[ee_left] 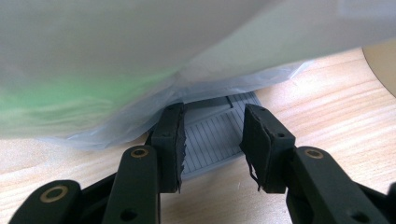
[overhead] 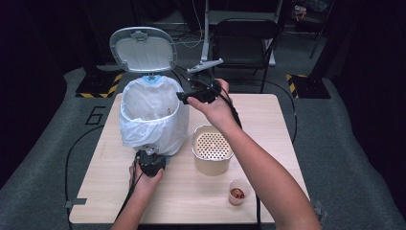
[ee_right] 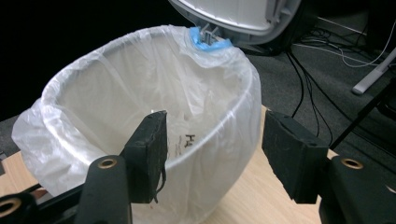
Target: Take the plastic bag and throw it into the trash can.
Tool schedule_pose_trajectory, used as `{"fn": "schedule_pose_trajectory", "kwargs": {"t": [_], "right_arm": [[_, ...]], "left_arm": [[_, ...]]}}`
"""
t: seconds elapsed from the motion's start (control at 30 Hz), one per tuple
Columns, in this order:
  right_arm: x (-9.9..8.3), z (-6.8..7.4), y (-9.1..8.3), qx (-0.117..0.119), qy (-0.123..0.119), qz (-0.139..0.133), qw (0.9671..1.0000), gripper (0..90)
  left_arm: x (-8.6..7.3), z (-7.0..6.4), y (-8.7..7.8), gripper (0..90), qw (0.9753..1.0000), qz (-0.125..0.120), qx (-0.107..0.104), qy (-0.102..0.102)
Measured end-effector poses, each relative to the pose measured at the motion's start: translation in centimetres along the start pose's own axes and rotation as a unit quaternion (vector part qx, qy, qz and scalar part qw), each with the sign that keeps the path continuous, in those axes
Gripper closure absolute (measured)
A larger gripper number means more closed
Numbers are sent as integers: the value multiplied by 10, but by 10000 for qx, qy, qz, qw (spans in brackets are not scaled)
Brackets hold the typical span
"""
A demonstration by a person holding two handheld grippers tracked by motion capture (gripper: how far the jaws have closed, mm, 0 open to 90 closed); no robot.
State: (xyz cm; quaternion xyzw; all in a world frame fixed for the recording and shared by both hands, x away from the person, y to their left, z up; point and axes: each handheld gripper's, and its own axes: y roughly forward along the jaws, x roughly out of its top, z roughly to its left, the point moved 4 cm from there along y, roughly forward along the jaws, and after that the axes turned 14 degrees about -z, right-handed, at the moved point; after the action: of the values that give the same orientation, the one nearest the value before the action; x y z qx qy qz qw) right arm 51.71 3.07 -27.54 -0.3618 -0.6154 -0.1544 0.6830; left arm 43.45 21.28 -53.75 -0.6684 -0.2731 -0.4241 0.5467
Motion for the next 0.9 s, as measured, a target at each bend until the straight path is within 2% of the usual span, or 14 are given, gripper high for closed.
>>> {"fn": "schedule_pose_trajectory", "kwargs": {"t": [0.03,0.2,0.3,0.33,0.4,0.43,0.53,0.73,0.77,0.9], "right_arm": [[-3,-1,-3,-14,101,53,9999,401],[-15,-14,-13,-65,19,51,10000,402],[-20,-18,-18,-101,60,74,9999,402],[-23,-19,-21,-118,61,89,9999,403],[-28,-21,-27,-142,90,70,9998,404],[-34,-24,-32,-174,92,84,9998,407],[-45,-30,-39,-236,126,103,9996,408],[-65,-41,-51,-332,244,108,9991,411],[-68,-41,-54,-331,323,99,9989,411],[-82,-43,-64,-359,290,103,9989,400]], "left_arm": [[0,0,0,590,10000,-28,2,-7],[0,0,1,590,10000,-57,8,-12],[0,-1,1,590,10000,-73,18,-35],[0,0,0,590,10000,-22,7,36],[-1,-4,2,590,9996,-106,-19,-269],[0,0,0,590,10000,-31,32,26],[0,1,-1,590,9999,21,6,99],[0,1,-1,590,10000,16,5,93],[0,1,0,590,10000,9,7,69],[0,1,0,590,9999,35,0,107]]}}
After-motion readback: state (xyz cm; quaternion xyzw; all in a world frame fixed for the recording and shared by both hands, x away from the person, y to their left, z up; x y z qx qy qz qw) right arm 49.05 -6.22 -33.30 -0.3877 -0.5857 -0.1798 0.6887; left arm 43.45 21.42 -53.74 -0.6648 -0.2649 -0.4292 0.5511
